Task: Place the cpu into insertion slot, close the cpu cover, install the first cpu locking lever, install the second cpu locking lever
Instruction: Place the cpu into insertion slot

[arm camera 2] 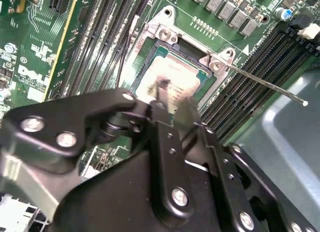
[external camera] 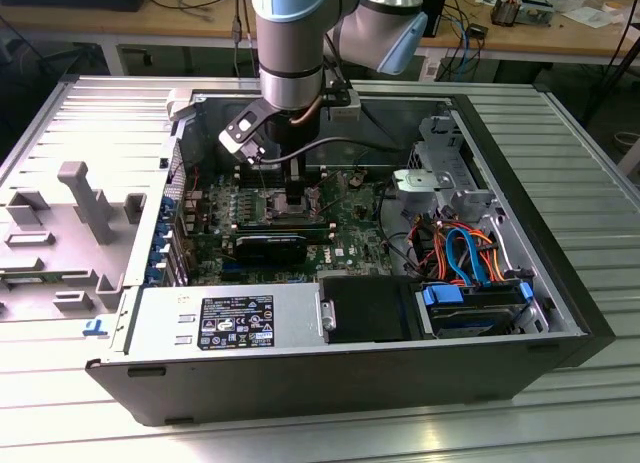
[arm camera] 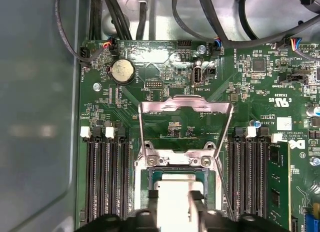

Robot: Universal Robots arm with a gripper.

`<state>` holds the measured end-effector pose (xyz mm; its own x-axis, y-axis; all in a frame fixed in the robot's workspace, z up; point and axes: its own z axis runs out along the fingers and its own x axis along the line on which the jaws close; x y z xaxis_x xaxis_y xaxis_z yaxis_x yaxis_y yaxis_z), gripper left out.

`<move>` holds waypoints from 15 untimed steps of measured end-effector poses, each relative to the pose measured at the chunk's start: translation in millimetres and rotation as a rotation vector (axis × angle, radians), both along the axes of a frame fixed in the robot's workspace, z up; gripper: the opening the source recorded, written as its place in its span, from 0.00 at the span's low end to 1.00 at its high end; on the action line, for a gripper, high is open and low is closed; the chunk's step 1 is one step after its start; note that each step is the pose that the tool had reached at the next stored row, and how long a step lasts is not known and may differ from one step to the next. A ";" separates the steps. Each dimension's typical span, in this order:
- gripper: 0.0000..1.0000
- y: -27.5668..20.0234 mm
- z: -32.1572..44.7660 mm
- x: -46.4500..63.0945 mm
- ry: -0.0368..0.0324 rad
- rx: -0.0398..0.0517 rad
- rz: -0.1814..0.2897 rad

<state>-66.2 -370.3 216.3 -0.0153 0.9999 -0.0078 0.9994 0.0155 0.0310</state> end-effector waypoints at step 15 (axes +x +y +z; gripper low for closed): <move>0.11 0.3 22.6 0.2 0.0001 -0.0035 0.000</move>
<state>-65.9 -370.0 238.9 -0.0155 0.9998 -0.0113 0.9994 0.0158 0.0309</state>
